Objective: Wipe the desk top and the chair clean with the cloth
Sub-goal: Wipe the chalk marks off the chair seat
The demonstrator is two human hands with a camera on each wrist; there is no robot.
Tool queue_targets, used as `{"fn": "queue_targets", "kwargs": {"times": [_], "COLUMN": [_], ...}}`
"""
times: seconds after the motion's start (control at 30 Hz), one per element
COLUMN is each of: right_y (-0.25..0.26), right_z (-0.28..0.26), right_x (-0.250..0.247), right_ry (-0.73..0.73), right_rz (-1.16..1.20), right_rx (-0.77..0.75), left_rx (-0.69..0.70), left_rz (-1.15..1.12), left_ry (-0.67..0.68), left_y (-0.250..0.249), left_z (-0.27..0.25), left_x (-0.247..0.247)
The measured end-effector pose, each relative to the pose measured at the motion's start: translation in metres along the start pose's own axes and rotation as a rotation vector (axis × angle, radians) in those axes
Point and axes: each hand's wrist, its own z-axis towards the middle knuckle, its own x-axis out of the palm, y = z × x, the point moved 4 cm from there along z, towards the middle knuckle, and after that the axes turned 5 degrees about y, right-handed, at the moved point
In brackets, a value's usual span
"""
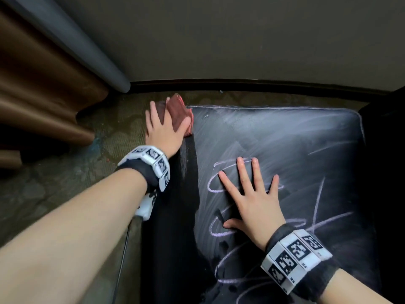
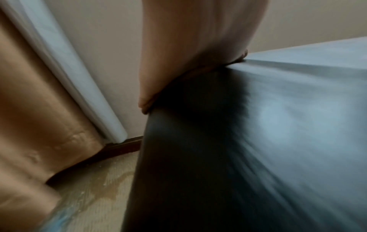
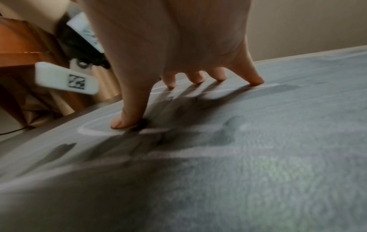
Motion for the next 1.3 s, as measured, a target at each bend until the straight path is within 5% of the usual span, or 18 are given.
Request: {"fn": "queue_targets", "kwargs": {"times": [0.23,0.47,0.7,0.9,1.03,1.13,1.3], "right_y": [0.002,0.002,0.003,0.001,0.001,0.0,-0.033], "right_z": [0.0,0.0,0.0,0.0,-0.002,-0.002,-0.009], "right_x": [0.001,0.0,0.0,-0.001,-0.001,-0.002,-0.011], "right_ry": [0.025,0.011,0.029,0.001,0.004,-0.018,-0.072], "right_rz": [0.026,0.009,0.034,0.025,0.058,0.07,0.058], "right_rx": [0.013,0.012,0.003,-0.009,-0.002,-0.03,0.035], "left_rx": [0.239,0.193,0.49,0.317,0.323,0.387,0.437], "left_rz": [0.335,0.305,0.5,0.404,0.47,0.479,0.476], "left_ry": [-0.073,-0.081,-0.147,-0.146,-0.213,-0.144,-0.139], "left_y": [0.016,-0.033,0.005,-0.035,-0.028,-0.011,-0.047], "left_z": [-0.081,0.011,-0.107,-0.006,-0.065,-0.122,-0.051], "left_x": [0.038,0.009,0.056,0.017,0.046,0.071,0.043]}}
